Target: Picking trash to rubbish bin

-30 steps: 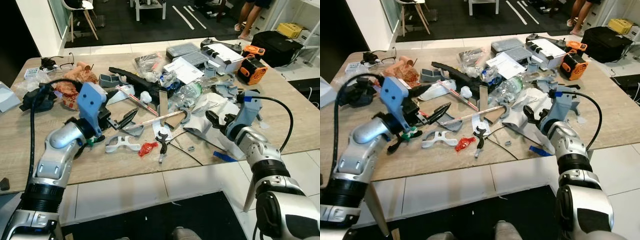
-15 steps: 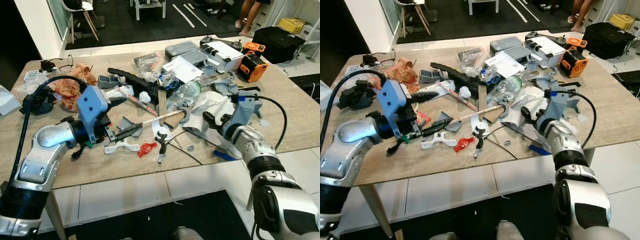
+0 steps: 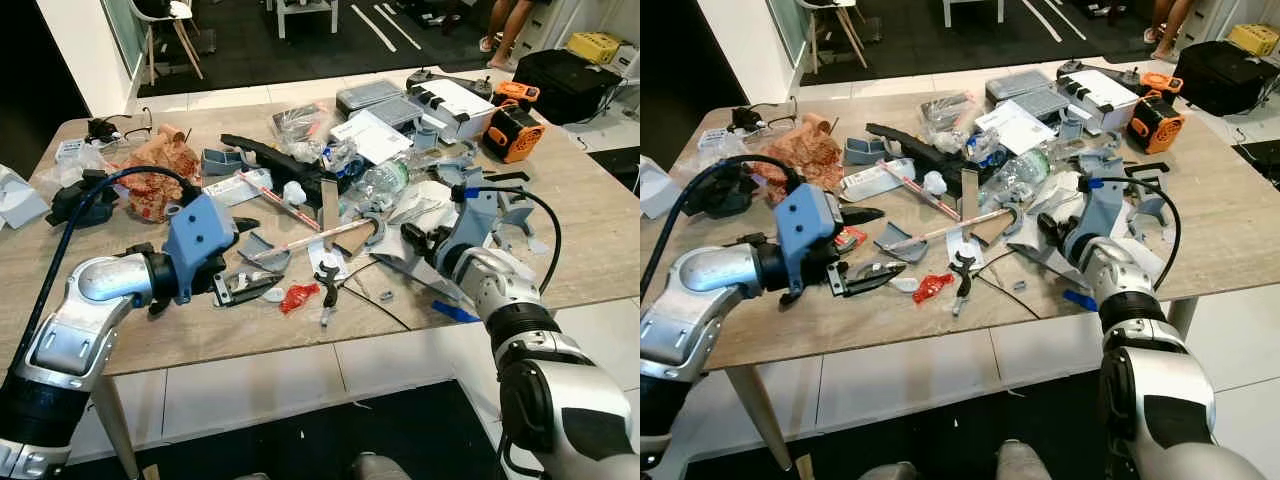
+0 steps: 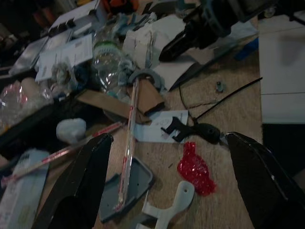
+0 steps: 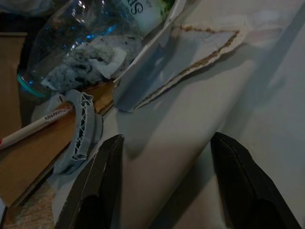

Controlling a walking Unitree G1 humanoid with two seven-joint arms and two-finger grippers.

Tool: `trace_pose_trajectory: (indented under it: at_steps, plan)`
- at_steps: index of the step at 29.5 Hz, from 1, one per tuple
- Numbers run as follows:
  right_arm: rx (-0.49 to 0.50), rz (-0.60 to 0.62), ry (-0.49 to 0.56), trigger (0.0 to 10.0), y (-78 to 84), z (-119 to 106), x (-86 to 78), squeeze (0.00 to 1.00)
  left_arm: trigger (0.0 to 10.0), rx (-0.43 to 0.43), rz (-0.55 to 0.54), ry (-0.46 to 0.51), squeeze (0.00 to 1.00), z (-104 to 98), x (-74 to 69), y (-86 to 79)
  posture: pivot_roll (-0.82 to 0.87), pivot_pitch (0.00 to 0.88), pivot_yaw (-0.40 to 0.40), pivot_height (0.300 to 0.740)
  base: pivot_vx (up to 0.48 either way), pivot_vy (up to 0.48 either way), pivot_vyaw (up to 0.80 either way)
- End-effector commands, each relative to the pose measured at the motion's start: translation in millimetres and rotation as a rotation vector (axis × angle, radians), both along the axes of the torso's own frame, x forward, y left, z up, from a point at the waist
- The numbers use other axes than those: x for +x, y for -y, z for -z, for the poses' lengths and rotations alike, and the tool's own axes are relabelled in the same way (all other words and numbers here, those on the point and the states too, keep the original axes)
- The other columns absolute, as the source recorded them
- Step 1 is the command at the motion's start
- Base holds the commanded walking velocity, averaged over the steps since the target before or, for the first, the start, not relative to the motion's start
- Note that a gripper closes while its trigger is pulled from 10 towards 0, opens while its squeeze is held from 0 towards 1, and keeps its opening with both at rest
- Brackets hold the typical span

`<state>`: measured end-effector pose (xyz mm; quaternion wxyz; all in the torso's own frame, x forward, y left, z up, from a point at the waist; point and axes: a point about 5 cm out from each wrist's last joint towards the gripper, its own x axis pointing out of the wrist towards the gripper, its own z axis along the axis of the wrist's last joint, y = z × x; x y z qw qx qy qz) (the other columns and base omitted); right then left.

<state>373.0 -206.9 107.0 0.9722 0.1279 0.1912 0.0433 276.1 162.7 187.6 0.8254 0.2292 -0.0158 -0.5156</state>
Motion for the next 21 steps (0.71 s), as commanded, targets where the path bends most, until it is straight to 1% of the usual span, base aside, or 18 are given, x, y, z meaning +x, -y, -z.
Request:
trace_pose_trajectory:
  at_steps: [1,7,8,9,10,15,18,19,21]
  plan:
    - [-0.015,-0.004,-0.063,10.0,-0.7,8,-3.0,0.00,10.0,0.056,0.001,-0.006,0.00,1,-1.6,-4.4,-0.02,0.000,0.036,0.740,0.000,0.000,0.00]
    - [-0.015,-0.006,-0.083,10.0,1.1,11,-4.8,0.00,10.0,0.057,0.007,-0.003,0.00,1,-2.0,-2.6,-0.02,0.000,0.030,0.740,0.000,0.000,0.00]
    - [-0.008,-0.001,-0.075,2.3,2.4,9,-4.4,0.00,10.0,0.056,0.009,-0.002,0.00,1,-2.1,-1.8,-0.02,0.000,0.029,0.740,0.000,0.000,0.00]
    - [-0.008,-0.001,-0.075,2.3,2.4,9,-4.4,0.00,10.0,0.056,0.009,-0.002,0.00,1,-2.1,-1.8,-0.02,0.000,0.029,0.740,0.000,0.000,0.00]
    - [0.007,0.001,-0.063,0.0,3.1,7,-3.6,0.00,10.0,0.055,0.010,-0.001,0.00,1,-2.0,-1.3,-0.02,0.000,0.027,0.740,0.000,0.000,0.00]
    - [0.034,0.004,-0.024,0.0,5.2,-2,0.5,0.00,10.0,0.054,0.009,0.006,0.00,0,-0.8,0.5,-0.03,0.000,0.020,0.740,0.000,0.000,0.00]
    - [0.044,0.000,0.017,0.0,6.1,-14,5.8,0.00,10.0,0.052,0.006,0.016,0.00,0,0.8,2.3,-0.03,0.000,0.014,0.740,0.000,0.000,0.00]
    - [0.044,0.000,0.017,0.0,6.1,-14,5.8,0.00,10.0,0.052,0.006,0.016,0.00,0,0.8,2.3,-0.03,0.000,0.014,0.740,0.000,0.000,0.00]
    - [0.060,-0.005,0.057,0.0,6.3,-24,10.0,0.00,10.0,0.047,0.004,0.024,0.00,0,2.6,4.2,-0.03,0.000,0.007,0.740,0.000,0.000,0.00]
